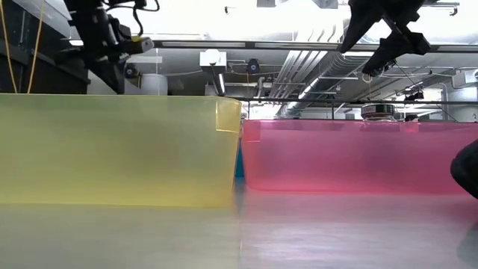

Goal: Sort spices by type
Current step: Put the red spice bottle into the yellow bin

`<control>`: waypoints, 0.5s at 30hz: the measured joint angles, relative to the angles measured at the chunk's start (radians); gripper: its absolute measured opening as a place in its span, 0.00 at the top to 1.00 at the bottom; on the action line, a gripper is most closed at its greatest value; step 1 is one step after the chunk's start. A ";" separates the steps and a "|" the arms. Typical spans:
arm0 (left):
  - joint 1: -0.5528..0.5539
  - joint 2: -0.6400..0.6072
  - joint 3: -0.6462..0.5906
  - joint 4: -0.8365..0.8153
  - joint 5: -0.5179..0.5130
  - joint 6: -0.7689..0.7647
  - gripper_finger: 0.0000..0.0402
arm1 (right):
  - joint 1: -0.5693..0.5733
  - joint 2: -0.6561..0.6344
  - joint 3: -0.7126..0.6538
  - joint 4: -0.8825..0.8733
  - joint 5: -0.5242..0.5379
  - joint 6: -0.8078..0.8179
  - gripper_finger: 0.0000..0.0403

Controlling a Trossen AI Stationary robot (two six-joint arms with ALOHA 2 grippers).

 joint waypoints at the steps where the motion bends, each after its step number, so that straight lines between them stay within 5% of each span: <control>1: 0.038 -0.004 0.000 0.001 0.024 0.033 0.95 | -0.004 0.000 0.000 0.000 0.000 0.000 0.26; 15: 0.332 0.136 0.000 0.098 0.321 0.303 0.44 | -0.007 0.000 0.000 0.002 -0.027 -0.071 0.26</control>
